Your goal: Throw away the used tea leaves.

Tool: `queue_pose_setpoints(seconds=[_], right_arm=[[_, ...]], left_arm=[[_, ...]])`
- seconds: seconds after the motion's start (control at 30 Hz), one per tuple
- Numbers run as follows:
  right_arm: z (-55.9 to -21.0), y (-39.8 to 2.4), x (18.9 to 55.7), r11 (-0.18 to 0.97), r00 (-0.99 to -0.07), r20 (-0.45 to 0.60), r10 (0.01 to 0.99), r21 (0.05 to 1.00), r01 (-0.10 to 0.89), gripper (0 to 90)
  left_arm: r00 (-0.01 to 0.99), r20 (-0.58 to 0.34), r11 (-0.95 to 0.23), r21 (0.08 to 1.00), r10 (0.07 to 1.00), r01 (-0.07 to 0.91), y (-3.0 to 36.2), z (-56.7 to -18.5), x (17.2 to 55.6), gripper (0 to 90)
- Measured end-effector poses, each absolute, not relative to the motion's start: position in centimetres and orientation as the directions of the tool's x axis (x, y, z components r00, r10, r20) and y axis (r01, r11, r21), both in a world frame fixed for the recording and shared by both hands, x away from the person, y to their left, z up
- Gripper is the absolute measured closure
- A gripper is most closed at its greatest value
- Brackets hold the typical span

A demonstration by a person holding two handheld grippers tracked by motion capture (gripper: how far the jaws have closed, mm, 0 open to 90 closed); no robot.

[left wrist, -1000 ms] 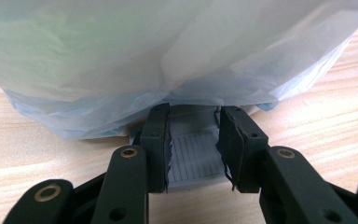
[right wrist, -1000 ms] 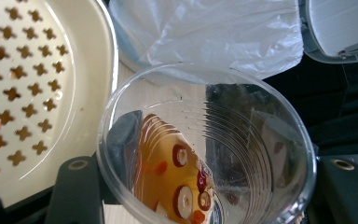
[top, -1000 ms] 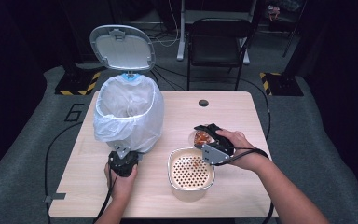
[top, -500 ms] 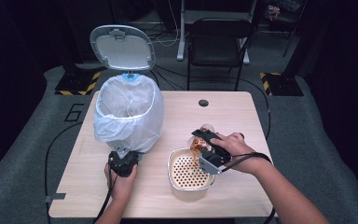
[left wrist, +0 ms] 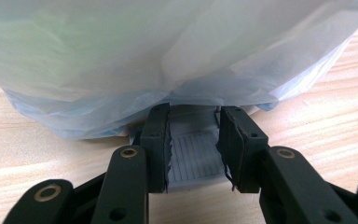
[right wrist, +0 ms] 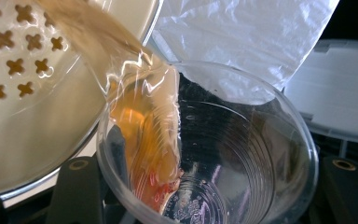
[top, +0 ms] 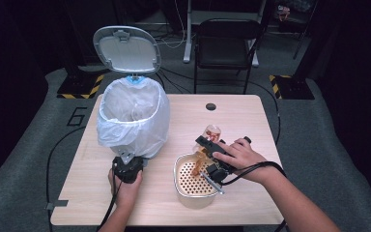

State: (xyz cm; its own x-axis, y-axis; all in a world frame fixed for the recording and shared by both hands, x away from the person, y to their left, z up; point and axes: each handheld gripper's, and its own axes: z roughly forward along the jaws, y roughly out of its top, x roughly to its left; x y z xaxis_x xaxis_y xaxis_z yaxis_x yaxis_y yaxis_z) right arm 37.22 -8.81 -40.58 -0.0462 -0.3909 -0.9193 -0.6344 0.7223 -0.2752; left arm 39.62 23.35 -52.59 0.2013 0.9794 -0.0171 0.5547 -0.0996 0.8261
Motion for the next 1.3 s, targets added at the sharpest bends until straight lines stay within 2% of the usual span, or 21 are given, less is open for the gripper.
queue_pose_setpoints(seconds=[0.13, 0.57, 0.67, 0.77, 0.8, 0.83, 0.87, 1.13, 1.23, 1.27, 1.3], right_arm=[[-40.6, -8.8, 36.8, 0.699, 0.047, -0.912, -0.407, -0.344, -0.626, 35.3], [-40.9, -8.8, 36.5, 0.657, 0.139, -0.880, -0.455, -0.436, -0.615, 35.2], [-41.1, -8.8, 36.4, 0.643, 0.130, -0.863, -0.488, -0.456, -0.616, 35.2], [-41.4, -8.8, 36.4, 0.624, 0.187, -0.850, -0.492, -0.494, -0.605, 35.1], [-41.8, -9.0, 36.5, 0.624, 0.144, -0.844, -0.517, -0.487, -0.611, 35.0], [-41.8, -9.0, 36.5, 0.628, 0.181, -0.850, -0.495, -0.494, -0.601, 34.9], [-41.9, -9.0, 36.6, 0.616, 0.156, -0.837, -0.525, -0.500, -0.609, 34.9], [-42.0, -8.9, 36.4, 0.618, 0.175, -0.844, -0.507, -0.498, -0.608, 34.5], [-42.4, -8.9, 36.4, 0.638, 0.165, -0.883, -0.439, -0.436, -0.635, 34.5], [-42.0, -8.9, 36.3, 0.617, 0.176, -0.845, -0.505, -0.496, -0.611, 34.4], [-42.0, -8.8, 36.2, 0.614, 0.176, -0.842, -0.510, -0.500, -0.611, 34.4]], left_arm=[[0.202, -0.017, -0.100, 0.826, 0.979, 0.555, 23.4, -52.6, 39.6, 64.0], [0.201, -0.018, -0.099, 0.826, 0.979, 0.555, 23.3, -52.6, 39.6, 63.9], [0.201, -0.017, -0.099, 0.826, 0.979, 0.555, 23.3, -52.6, 39.6, 63.9], [0.201, -0.015, -0.101, 0.827, 0.979, 0.553, 23.4, -52.6, 39.6, 63.9], [0.201, -0.017, -0.099, 0.826, 0.979, 0.555, 23.3, -52.6, 39.6, 63.9], [0.201, -0.016, -0.100, 0.826, 0.979, 0.554, 23.4, -52.6, 39.6, 63.9], [0.201, -0.016, -0.100, 0.826, 0.980, 0.554, 23.4, -52.6, 39.6, 63.9], [0.201, -0.016, -0.101, 0.826, 0.979, 0.554, 23.4, -52.6, 39.6, 63.9], [0.201, -0.015, -0.101, 0.826, 0.979, 0.554, 23.4, -52.6, 39.6, 63.9], [0.201, -0.015, -0.101, 0.826, 0.979, 0.554, 23.4, -52.6, 39.6, 63.9], [0.201, -0.015, -0.101, 0.826, 0.979, 0.554, 23.3, -52.6, 39.6, 63.9]])
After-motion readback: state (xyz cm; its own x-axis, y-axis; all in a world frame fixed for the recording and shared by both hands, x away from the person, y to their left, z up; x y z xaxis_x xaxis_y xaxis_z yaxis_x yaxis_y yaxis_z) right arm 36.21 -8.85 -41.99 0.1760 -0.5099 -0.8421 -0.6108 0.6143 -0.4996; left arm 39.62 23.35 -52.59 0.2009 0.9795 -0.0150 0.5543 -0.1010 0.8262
